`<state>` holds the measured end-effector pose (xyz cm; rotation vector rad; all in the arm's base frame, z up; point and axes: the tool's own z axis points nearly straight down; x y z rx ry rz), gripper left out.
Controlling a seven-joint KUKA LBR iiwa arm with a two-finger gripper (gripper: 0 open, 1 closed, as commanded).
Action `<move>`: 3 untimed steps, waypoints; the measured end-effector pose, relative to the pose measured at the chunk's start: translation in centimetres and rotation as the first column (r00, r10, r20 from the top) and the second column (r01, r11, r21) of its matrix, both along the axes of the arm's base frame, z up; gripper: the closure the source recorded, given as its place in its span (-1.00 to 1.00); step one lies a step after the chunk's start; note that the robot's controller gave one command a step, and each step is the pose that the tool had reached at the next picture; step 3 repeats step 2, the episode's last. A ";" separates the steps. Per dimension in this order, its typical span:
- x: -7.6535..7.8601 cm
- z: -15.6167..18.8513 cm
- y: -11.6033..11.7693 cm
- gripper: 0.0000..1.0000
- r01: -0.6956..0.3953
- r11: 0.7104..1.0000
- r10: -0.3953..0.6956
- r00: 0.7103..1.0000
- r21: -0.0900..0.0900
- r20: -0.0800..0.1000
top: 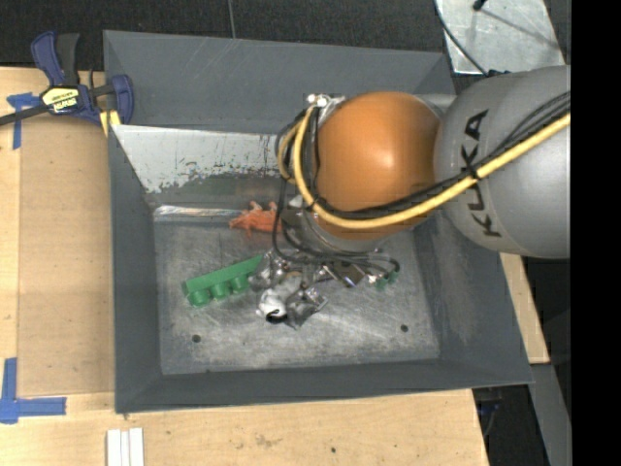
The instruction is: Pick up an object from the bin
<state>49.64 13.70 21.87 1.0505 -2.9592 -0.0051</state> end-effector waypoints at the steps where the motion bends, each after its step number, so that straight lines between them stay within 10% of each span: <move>1: 0.6 6.1 -0.4 1.00 -0.015 1.000 0.015 1.000 -0.003 0.002; 2: 2.7 -10.5 -3.9 1.00 -0.072 0.997 0.072 0.997 -0.001 0.008; 3: 2.7 -10.5 -3.9 1.00 -0.072 0.997 0.072 0.997 -0.001 0.008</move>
Offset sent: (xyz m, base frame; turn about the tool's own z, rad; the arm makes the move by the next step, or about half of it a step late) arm 0.0271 -0.0417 -0.1113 -0.0768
